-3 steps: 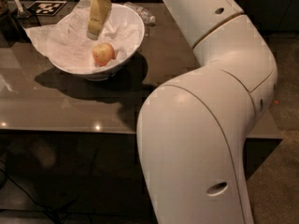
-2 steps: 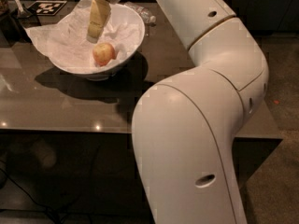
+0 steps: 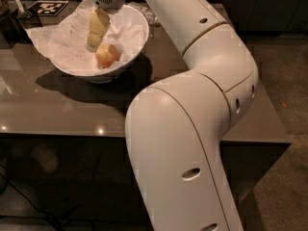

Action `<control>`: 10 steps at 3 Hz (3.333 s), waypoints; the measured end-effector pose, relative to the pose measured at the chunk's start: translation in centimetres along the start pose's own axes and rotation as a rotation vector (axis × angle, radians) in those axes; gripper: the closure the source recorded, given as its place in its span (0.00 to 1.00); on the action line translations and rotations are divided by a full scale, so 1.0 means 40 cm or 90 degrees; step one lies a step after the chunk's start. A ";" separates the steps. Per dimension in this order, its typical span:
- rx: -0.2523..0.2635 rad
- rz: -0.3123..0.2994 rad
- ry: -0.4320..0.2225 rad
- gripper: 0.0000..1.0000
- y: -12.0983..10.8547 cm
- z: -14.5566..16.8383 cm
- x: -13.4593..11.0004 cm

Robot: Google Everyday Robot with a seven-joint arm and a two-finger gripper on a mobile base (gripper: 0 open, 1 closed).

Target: Pick apple from white bowl

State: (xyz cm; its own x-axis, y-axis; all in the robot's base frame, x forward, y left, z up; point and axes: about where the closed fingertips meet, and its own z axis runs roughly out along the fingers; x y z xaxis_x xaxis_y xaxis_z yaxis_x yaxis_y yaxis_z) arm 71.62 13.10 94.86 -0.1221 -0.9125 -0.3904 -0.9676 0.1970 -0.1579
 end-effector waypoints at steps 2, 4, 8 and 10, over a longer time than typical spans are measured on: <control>-0.022 0.011 -0.011 0.00 0.001 0.054 -0.006; -0.063 0.034 -0.014 0.00 0.010 0.139 0.003; -0.107 0.059 -0.024 0.00 0.034 0.206 0.061; -0.107 0.059 -0.024 0.43 0.034 0.206 0.061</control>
Offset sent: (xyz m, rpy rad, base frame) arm 0.0028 0.0109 -0.0375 0.0280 0.1152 0.0049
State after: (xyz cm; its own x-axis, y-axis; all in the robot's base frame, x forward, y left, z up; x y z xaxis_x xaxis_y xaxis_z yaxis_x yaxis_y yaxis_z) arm 71.84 14.09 86.23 -0.2078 -0.8785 -0.4301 -0.9761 0.2150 0.0323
